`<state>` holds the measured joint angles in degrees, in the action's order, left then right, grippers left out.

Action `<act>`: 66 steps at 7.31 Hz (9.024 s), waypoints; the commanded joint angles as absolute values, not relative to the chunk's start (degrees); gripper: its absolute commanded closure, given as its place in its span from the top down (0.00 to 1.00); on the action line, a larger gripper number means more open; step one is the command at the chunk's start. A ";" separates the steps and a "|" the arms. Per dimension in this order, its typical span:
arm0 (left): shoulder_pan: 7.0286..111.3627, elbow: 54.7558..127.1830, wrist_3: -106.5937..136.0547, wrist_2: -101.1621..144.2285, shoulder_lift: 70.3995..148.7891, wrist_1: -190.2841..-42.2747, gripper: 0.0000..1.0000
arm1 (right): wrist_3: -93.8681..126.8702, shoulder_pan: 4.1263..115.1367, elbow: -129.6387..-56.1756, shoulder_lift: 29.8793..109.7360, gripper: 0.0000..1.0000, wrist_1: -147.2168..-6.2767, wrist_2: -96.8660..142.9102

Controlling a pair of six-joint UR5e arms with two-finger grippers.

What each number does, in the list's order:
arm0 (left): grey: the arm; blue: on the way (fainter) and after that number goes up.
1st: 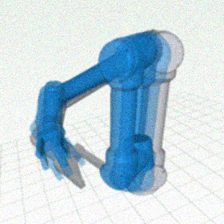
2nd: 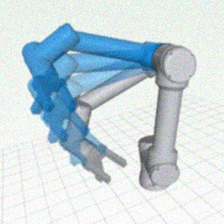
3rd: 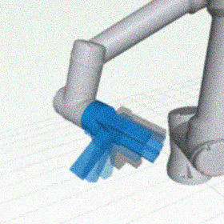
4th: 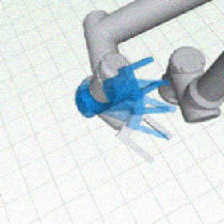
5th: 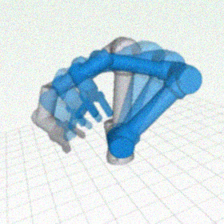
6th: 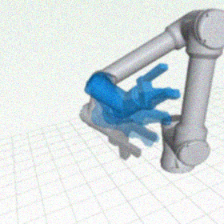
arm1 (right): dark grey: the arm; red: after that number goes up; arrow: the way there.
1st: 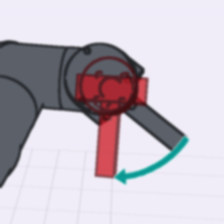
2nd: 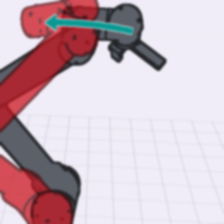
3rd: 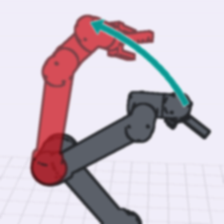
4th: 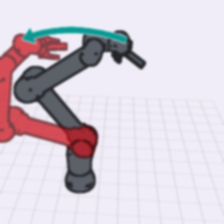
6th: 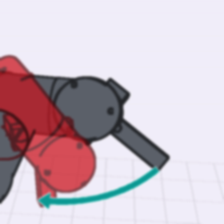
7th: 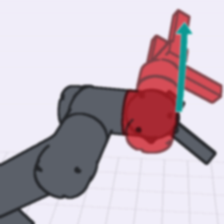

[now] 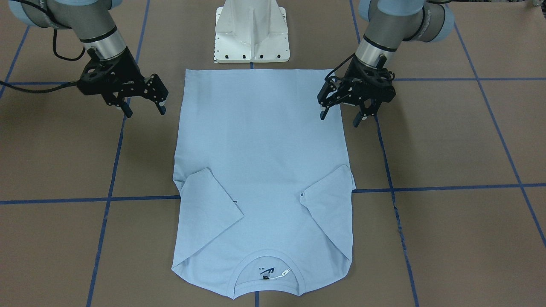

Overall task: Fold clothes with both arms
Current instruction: 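Fold the sleeve inward with the left gripper, then bring both grippers to the hem, then grasp the hem corners nearest the robot with both grippers, then lift the hem and fold it toward the collar with both grippers, then lay the hem down near the collar and open both grippers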

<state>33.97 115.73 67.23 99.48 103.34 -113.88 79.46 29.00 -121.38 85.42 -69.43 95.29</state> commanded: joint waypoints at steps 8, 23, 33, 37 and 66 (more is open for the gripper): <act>3.26 122.53 100.72 82.09 86.22 -115.40 0.65 | 104.33 -1.58 -127.53 92.20 0.79 -72.07 68.29; 2.03 120.41 100.63 82.18 87.01 -114.87 0.24 | 104.33 -4.04 -127.18 91.76 0.82 -71.90 64.95; 1.76 120.85 100.63 82.18 88.50 -114.87 0.00 | 116.28 -5.28 -121.64 85.42 0.53 -80.33 64.60; 1.85 120.85 100.63 82.18 88.42 -114.87 0.00 | 116.28 -5.97 -120.94 86.57 0.55 -80.42 64.69; 43.51 88.77 58.01 100.37 118.04 -110.92 0.00 | 80.42 37.27 -89.04 54.67 0.00 -79.01 92.37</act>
